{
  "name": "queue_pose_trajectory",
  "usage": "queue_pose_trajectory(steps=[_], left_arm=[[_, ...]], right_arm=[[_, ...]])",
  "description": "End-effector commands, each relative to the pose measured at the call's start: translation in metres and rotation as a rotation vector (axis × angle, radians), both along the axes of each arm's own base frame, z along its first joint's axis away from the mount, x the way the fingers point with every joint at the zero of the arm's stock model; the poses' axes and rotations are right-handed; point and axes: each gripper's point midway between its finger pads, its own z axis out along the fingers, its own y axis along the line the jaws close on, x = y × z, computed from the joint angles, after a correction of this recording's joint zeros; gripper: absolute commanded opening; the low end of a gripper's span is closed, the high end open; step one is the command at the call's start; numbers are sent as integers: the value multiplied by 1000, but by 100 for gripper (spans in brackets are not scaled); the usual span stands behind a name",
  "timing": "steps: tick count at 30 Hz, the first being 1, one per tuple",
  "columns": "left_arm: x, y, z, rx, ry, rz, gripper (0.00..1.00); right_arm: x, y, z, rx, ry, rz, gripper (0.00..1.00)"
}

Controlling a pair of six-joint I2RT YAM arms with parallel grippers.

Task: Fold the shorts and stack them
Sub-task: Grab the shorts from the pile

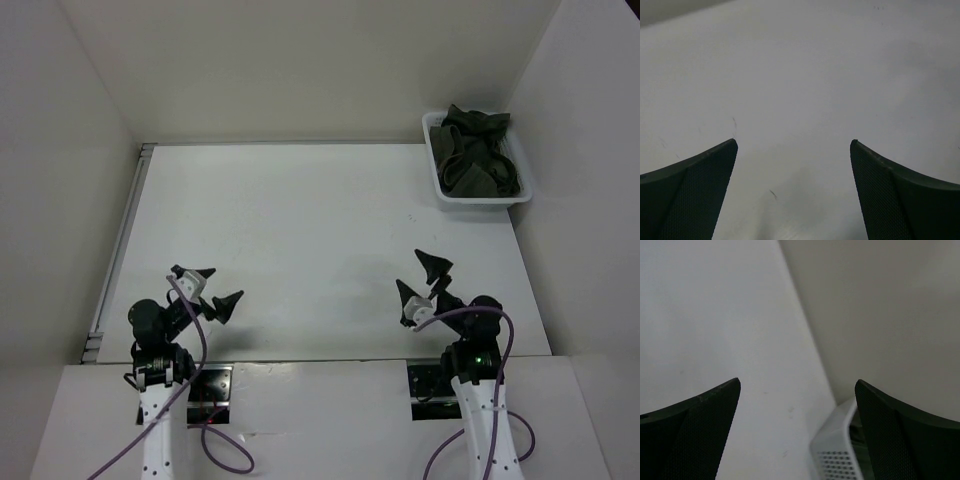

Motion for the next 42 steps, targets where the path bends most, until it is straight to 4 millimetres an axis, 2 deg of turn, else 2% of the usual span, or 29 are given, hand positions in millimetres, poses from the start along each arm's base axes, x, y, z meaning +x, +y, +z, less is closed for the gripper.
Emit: queue_pose_trajectory(steps=[1, 3, 4, 5, 6, 7, 9, 10, 11, 13, 15, 16, 17, 18, 19, 20, 21, 22, 23, 25, 26, 29, 31, 35, 36, 37, 39, 40, 42], left_arm=[[0, -12, 106, 114, -463, -82, 100], [1, -15, 117, 84, -381, -85, 100], [9, -18, 117, 62, -309, -97, 100], [18, -14, 140, 60, -320, -62, 100], [29, -13, 147, 52, -288, -47, 100], [57, -11, 132, 36, -158, -34, 100], [95, -9, 133, 40, -9, 40, 100], [134, -11, 146, 46, 73, 42, 100], [146, -12, 138, 52, 150, 46, 100], [170, -15, 131, 65, 178, 66, 100], [178, -21, 125, 86, 221, 84, 100], [187, -23, 103, 103, 302, 88, 100], [187, -20, 88, 118, 378, 99, 100], [197, -20, 78, 127, 419, 106, 100], [196, -21, 71, 127, 444, 96, 100], [194, -25, 70, 120, 443, 76, 100], [192, -31, 67, 116, 442, 51, 100], [187, -37, 63, 116, 454, 28, 100], [187, -39, 58, 112, 460, 15, 100], [186, -45, 52, 113, 475, -4, 100], [187, -47, 53, 108, 477, -16, 100], [191, -47, 47, 110, 491, -17, 100], [194, -48, 46, 110, 494, -17, 100], [196, -48, 42, 113, 515, -17, 100], [196, -48, 42, 113, 515, -17, 100], [196, -48, 42, 113, 515, -17, 100], [196, -48, 42, 113, 515, -17, 100], [195, -49, 43, 109, 515, -27, 100], [195, -49, 43, 109, 515, -27, 100]], right_arm=[[-4, -3, 96, 47, -412, -35, 100], [3, -8, 111, 80, -393, -95, 100], [8, -22, 138, 106, -395, -191, 100], [18, -25, 134, 138, -290, -223, 100], [45, -25, 112, 137, -115, -259, 100], [56, -27, 148, 180, -93, -286, 100], [99, -39, 147, 373, 174, -453, 100], [149, -45, 159, 451, 275, -563, 100], [172, -73, 158, 531, 295, -749, 100], [208, -84, 154, 592, 376, -788, 100], [227, -111, 143, 644, 458, -848, 100], [239, -122, 153, 718, 518, -885, 100], [259, -158, 116, 754, 604, -1001, 100], [274, -175, 134, 814, 592, -1020, 100], [279, -190, 118, 863, 652, -1075, 100], [293, -202, 84, 859, 720, -1126, 98], [302, -220, 94, 870, 673, -1179, 96], [308, -226, 84, 861, 681, -1216, 96], [317, -233, 57, 839, 717, -1267, 96], [325, -253, 51, 860, 697, -1321, 96], [330, -254, 31, 845, 729, -1336, 98], [338, -263, 15, 829, 738, -1350, 100], [345, -256, -4, 796, 792, -1308, 100], [345, -243, -20, 787, 872, -1255, 98], [345, -243, -26, 784, 882, -1259, 92], [343, -242, -30, 780, 891, -1262, 71], [342, -245, -30, 778, 880, -1282, 47], [343, -250, -28, 793, 858, -1305, 26], [344, -252, -21, 799, 834, -1310, 12]])
